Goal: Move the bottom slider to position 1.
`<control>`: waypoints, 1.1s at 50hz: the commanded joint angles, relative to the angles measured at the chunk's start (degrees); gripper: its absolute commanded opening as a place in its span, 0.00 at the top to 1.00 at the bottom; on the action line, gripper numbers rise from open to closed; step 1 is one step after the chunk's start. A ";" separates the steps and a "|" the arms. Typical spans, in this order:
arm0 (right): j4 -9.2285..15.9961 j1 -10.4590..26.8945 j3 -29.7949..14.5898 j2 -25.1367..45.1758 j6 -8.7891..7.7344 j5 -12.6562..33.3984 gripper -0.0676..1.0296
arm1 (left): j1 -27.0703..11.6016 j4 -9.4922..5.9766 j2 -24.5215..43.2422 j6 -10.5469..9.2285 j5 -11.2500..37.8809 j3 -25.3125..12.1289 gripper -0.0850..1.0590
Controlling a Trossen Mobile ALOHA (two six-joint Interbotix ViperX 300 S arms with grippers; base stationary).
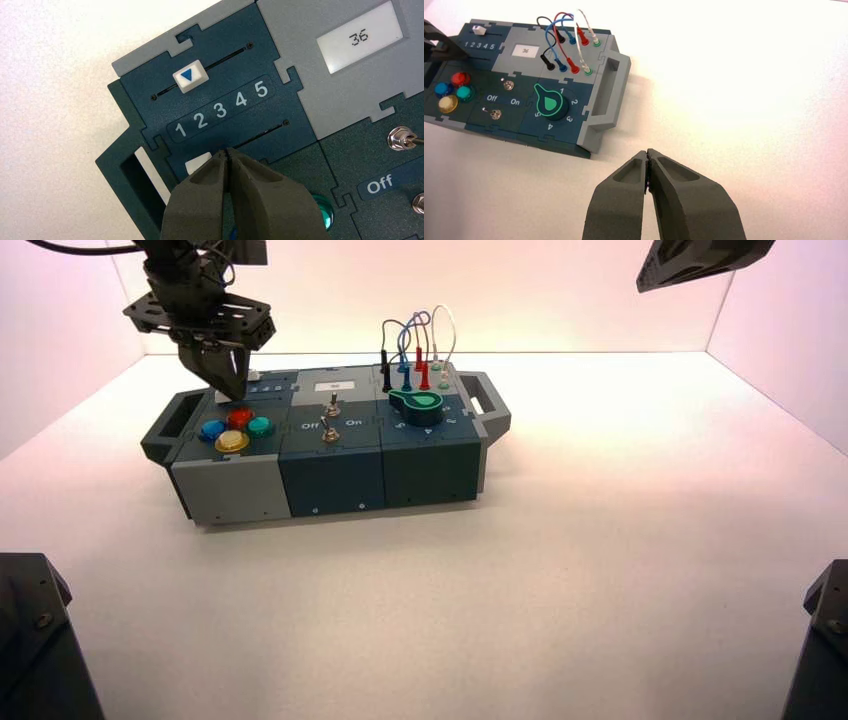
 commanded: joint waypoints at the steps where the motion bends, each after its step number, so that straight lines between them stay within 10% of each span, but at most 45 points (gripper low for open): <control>1: -0.09 0.18 -1.58 -0.09 0.00 -0.26 0.96 | -0.18 -0.26 -2.81 0.44 0.18 -1.05 0.95; 31: -4.22 -0.35 -1.85 0.26 0.00 -1.67 0.96 | -3.60 -2.64 -24.70 -2.55 -1.85 0.35 0.95; 45: -5.10 -10.37 -1.76 -2.72 0.70 -2.37 0.96 | -3.16 -2.64 -36.83 -4.04 -3.60 6.42 0.95; 55: -4.83 -10.46 -1.58 -3.43 0.79 -2.90 0.96 | -2.29 -2.55 -40.96 -4.13 -4.66 9.76 0.95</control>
